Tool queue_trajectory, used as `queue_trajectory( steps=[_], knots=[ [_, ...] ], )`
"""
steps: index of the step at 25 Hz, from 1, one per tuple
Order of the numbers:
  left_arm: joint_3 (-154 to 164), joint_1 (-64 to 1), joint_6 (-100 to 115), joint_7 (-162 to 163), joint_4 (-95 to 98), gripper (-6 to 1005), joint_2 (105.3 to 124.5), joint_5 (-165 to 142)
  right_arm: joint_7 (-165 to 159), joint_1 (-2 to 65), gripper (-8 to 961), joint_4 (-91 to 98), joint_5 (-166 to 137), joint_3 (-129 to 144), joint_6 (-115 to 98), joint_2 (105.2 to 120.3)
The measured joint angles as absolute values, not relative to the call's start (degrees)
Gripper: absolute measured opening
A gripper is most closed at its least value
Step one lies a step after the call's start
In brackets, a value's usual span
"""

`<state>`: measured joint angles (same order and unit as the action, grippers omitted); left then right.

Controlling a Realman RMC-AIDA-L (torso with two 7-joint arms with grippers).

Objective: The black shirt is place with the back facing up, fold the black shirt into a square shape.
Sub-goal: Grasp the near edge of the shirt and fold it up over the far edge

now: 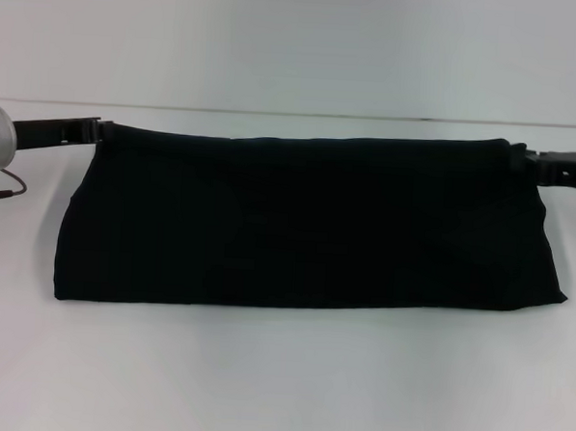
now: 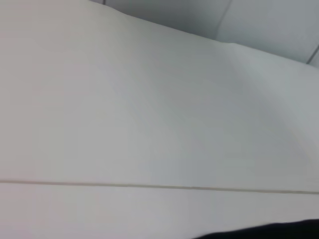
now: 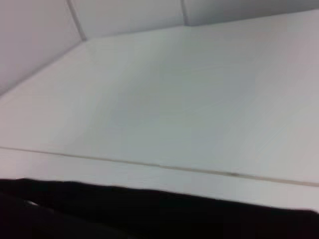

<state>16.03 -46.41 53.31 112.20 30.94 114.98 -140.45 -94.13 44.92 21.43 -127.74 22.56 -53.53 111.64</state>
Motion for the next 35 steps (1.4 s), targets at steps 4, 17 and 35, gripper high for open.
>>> queue_trajectory(
  steps=[4,17,35],
  knots=[
    [17.95,-46.97,50.75,112.22,30.92,-2,115.49,-140.44,-94.53,46.55,51,21.42,-127.7,23.02,-49.23,112.77],
    [18.13,-49.08,47.09,112.24,31.49,27,115.19,-140.36,-95.34,49.79,51,22.14,-127.69,23.22,-48.47,111.54],
    [19.69,-50.2,37.6,111.57,26.5,97,117.12,-140.36,-97.54,50.86,63,20.64,-127.75,26.9,-41.16,113.12]
  ],
)
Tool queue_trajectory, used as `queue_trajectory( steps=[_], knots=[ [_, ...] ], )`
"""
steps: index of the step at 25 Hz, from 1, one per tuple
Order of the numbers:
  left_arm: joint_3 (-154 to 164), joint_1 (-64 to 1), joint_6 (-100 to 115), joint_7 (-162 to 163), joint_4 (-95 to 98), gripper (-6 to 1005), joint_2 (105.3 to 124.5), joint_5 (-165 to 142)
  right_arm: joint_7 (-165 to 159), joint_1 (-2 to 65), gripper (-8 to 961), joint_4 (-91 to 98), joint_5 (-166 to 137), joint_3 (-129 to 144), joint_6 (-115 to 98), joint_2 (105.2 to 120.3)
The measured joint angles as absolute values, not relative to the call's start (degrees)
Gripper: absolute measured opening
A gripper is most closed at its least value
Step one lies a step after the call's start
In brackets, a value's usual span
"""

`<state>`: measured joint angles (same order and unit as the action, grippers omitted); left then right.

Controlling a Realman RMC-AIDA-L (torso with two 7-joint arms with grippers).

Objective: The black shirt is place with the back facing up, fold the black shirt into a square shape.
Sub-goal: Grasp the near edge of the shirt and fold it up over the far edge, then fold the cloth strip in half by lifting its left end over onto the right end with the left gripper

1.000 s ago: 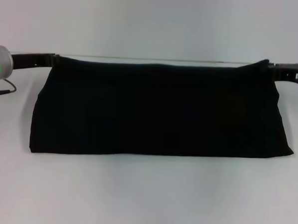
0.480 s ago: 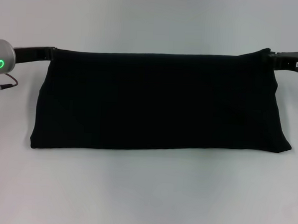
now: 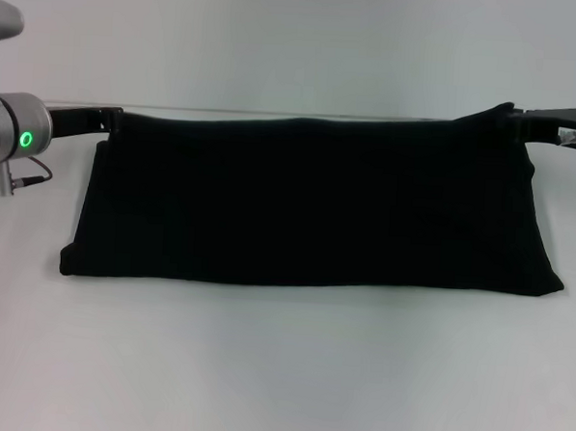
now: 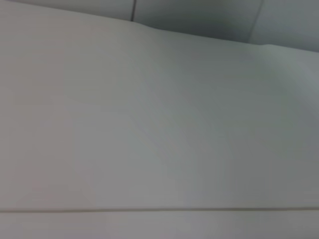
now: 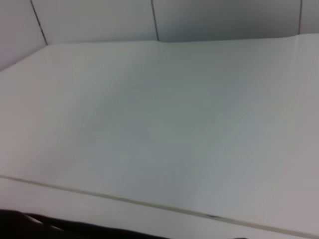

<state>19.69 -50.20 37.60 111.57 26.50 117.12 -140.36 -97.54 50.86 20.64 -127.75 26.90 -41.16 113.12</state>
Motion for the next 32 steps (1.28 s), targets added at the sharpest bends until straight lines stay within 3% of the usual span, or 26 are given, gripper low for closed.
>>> queue_trajectory(
  steps=[3,9,16,21,23,24,32],
  knots=[
    [19.76,-50.24,33.81,111.6,26.45,109,118.29,-140.36,-98.29,50.48,67,21.99,-127.65,27.54,-39.81,113.51],
    [19.37,-50.09,30.27,112.18,26.28,192,118.73,-139.89,-100.26,49.83,240,24.26,-127.62,27.51,-39.21,113.42],
    [19.74,-47.67,39.13,117.35,29.19,324,117.59,-137.89,-106.99,48.18,405,25.69,-127.73,27.59,-49.05,110.87],
    [19.76,-43.59,61.13,122.81,35.87,540,116.13,-137.92,-110.82,45.06,518,29.41,-127.08,26.9,-63.09,110.21],
    [19.55,-41.72,70.45,125.31,39.57,667,115.8,-137.71,-110.9,43.63,706,30.9,-125.74,26.66,-67.87,110.56],
    [19.44,-40.8,74.41,126.47,41.27,731,115.61,-137.68,-110.76,43.01,706,31.3,-124.9,26.63,-69.47,110.7],
    [18.98,-36.52,91.4,133.43,44.54,740,114.31,-138.22,-107.41,40.49,709,31.2,-119.54,27.29,-75.0,111.75]
  ],
)
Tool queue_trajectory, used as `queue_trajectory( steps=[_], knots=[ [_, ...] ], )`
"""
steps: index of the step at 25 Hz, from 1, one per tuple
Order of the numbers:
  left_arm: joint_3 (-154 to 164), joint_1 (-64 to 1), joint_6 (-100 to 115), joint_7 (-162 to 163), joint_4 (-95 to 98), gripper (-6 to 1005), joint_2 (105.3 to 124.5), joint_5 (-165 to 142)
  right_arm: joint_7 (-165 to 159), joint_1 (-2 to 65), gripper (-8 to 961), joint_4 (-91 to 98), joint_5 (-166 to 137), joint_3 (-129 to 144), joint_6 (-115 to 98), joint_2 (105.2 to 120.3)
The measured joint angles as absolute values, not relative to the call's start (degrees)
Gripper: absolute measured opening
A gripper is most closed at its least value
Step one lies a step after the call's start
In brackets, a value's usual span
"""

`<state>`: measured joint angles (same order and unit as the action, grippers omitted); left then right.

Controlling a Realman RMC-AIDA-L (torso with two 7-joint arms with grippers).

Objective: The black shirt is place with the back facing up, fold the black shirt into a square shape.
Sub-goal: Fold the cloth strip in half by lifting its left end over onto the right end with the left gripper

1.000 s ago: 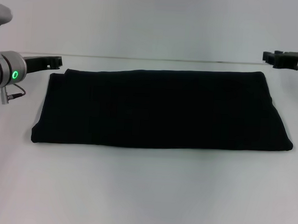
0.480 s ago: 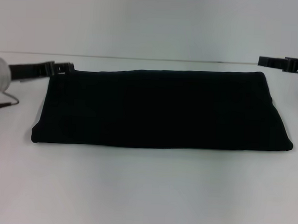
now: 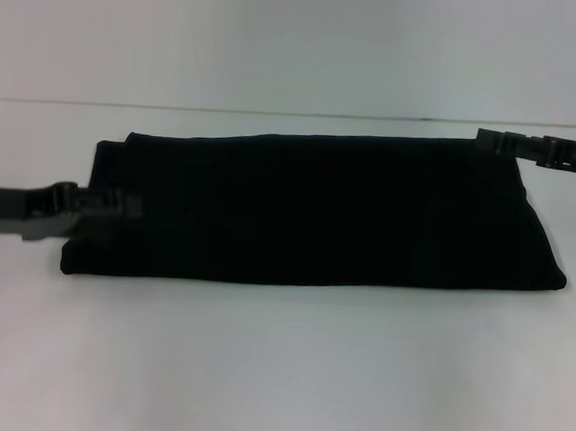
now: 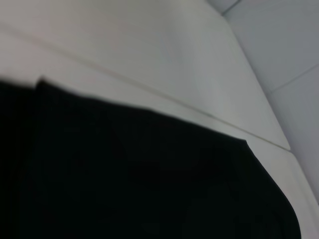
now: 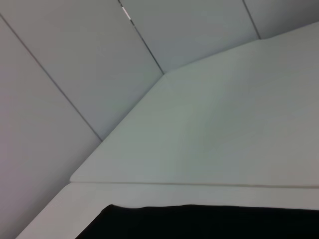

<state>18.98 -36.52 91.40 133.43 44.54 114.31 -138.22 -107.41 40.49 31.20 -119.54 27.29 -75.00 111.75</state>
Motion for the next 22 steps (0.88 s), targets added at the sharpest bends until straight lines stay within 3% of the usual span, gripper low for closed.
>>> queue_trajectory(
  steps=[13,22],
  knots=[
    [17.76,-34.37,90.77,154.41,38.33,744,115.12,-140.17,-106.31,43.89,900,31.65,-119.69,35.26,-68.8,112.71],
    [10.26,-33.29,86.13,163.02,34.12,741,114.83,-139.96,-105.98,45.01,896,31.77,-119.43,35.96,-66.72,112.86]
  ],
)
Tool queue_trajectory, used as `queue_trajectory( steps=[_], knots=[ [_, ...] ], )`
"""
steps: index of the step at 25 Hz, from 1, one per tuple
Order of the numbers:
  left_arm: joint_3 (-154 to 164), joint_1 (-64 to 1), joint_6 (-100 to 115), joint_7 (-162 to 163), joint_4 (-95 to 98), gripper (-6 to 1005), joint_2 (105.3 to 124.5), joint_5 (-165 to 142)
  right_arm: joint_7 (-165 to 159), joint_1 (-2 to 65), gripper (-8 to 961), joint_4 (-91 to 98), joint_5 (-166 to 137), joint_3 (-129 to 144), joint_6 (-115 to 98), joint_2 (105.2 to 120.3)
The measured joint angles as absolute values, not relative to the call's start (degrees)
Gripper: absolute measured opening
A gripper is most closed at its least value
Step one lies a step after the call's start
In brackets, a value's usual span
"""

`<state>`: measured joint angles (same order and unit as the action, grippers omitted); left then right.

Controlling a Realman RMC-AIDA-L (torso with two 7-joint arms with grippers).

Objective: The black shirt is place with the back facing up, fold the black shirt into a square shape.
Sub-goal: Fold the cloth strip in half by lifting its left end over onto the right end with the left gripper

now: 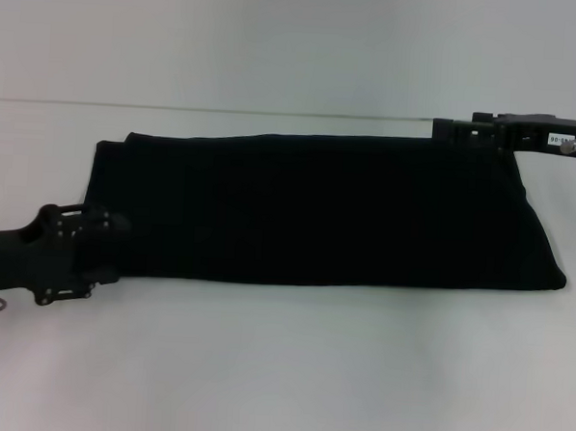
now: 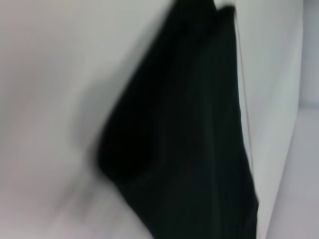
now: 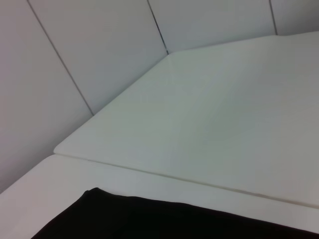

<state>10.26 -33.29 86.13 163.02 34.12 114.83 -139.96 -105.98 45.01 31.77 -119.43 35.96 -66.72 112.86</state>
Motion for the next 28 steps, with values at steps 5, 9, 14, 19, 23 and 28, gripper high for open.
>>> queue_trajectory(
  steps=[5,9,14,19,23,28],
  knots=[
    [9.08,-32.28,84.19,164.89,33.83,741,114.97,-140.26,-105.91,45.07,893,31.81,-119.33,35.83,-66.35,112.85],
    [9.2,-32.0,83.66,165.94,33.84,740,115.11,-140.38,-105.91,45.14,891,32.06,-119.3,35.62,-66.35,112.84],
    [9.79,-32.05,82.46,166.25,33.58,740,115.14,-140.56,-105.91,45.31,891,32.49,-119.27,35.62,-66.35,112.99],
    [9.97,-32.38,81.0,166.01,33.28,741,115.06,-141.8,-105.91,45.36,892,32.54,-119.26,35.6,-66.34,113.29],
    [9.97,-32.21,80.08,165.95,33.1,741,115.09,-141.93,-105.9,45.36,892,32.53,-119.26,35.59,-66.23,113.42],
    [9.95,-32.07,78.59,165.76,32.16,742,115.13,-141.94,-105.91,45.35,891,32.53,-119.26,35.59,-65.96,113.55]
  ],
)
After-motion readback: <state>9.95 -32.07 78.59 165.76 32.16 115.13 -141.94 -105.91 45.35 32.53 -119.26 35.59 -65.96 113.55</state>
